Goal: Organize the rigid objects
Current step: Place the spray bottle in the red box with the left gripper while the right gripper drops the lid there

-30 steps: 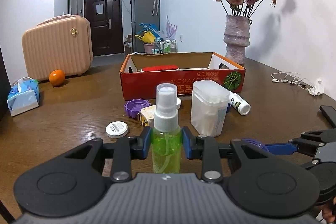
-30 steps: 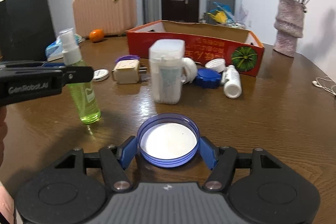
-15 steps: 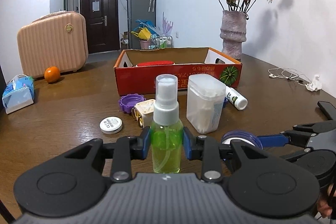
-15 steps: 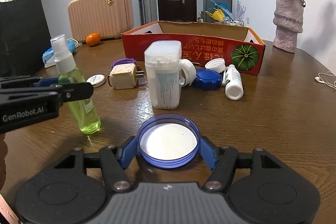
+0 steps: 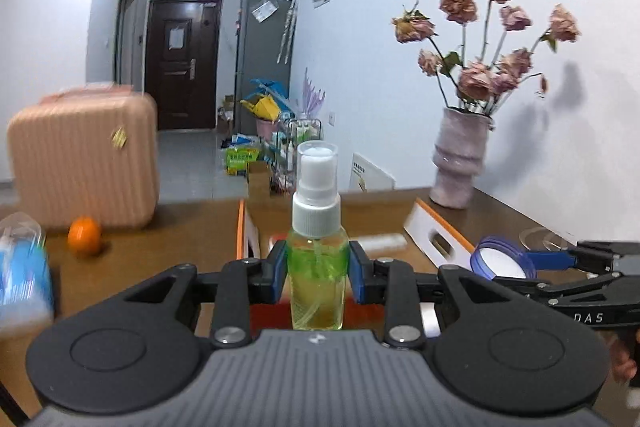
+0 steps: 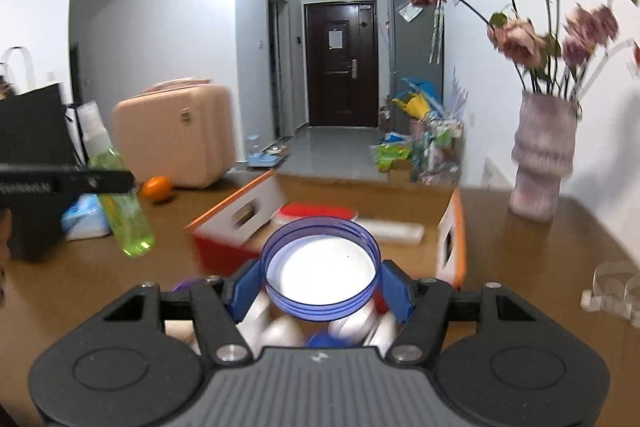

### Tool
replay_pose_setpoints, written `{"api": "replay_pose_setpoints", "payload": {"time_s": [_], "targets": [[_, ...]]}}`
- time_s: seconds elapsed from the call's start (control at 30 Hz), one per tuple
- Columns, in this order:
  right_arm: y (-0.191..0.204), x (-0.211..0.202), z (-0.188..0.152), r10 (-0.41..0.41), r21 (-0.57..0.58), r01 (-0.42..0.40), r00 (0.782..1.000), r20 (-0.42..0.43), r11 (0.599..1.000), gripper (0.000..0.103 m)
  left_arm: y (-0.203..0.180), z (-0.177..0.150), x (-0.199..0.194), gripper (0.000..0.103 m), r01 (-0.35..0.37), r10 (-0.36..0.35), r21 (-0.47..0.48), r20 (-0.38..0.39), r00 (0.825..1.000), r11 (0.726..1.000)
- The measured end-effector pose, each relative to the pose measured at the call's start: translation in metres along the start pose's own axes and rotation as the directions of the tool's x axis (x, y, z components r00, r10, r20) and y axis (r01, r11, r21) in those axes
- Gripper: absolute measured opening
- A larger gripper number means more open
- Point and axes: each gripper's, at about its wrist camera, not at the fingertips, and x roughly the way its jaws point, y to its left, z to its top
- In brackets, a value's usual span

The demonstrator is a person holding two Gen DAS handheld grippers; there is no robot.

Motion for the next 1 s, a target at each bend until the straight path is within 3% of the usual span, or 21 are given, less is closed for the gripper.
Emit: {"api": "replay_pose_setpoints", "payload": {"time_s": [0.1,0.27,0.33,0.47,0.53,0.67,0.77,0.8,1.0], "targets": [[-0.028,0.056,0.035,-0.028,-0.004,0.028,0.999,-0.035,1.0,0.064,0.011,0.021,0.071,0.031,-0.031,0.032,0.004,-0.059,0.998,0.999],[-0.065,0.167,0.057,-0.117,-0.019,0.116,0.972,-0.202,0.993,0.064,0.023,0.013,0.173,0.031,-0.102,0.106,0.03,-0.19,0.976,0.994],[-0.071,0.203,0.056,-0.184,-0.077,0.17,0.951,-0.249,0.982,0.064,0.029,0.007,0.198,0.031,-0.102,0.103,0.017,-0.225,0.969,0.995],[-0.077,0.246,0.044,-0.214,-0.107,0.188,0.918,-0.334,0.976,0.065,0.036,-0.008,0.22,0.031,-0.1,0.105,0.033,-0.243,0.964,0.994],[-0.076,0.253,0.042,-0.227,-0.112,0.2,0.913,-0.339,0.973,0.065,0.037,-0.014,0.224,0.032,-0.1,0.108,0.042,-0.249,0.963,0.994],[-0.077,0.247,0.042,-0.218,-0.108,0.193,0.925,-0.312,0.975,0.065,0.038,-0.014,0.225,0.032,-0.098,0.102,0.031,-0.251,0.963,0.995],[-0.077,0.24,0.047,-0.193,-0.082,0.177,0.933,-0.305,0.981,0.065,0.034,-0.009,0.22,0.042,-0.111,0.12,0.053,-0.24,0.963,0.992],[-0.079,0.235,0.051,-0.184,-0.071,0.171,0.937,-0.297,0.983,0.065,0.034,-0.007,0.215,0.048,-0.107,0.116,0.052,-0.24,0.964,0.993],[-0.074,0.177,0.076,-0.162,-0.032,0.159,0.961,-0.224,0.987,0.069,0.04,0.007,0.149,0.06,-0.135,0.139,0.032,-0.211,0.968,0.99]]}}
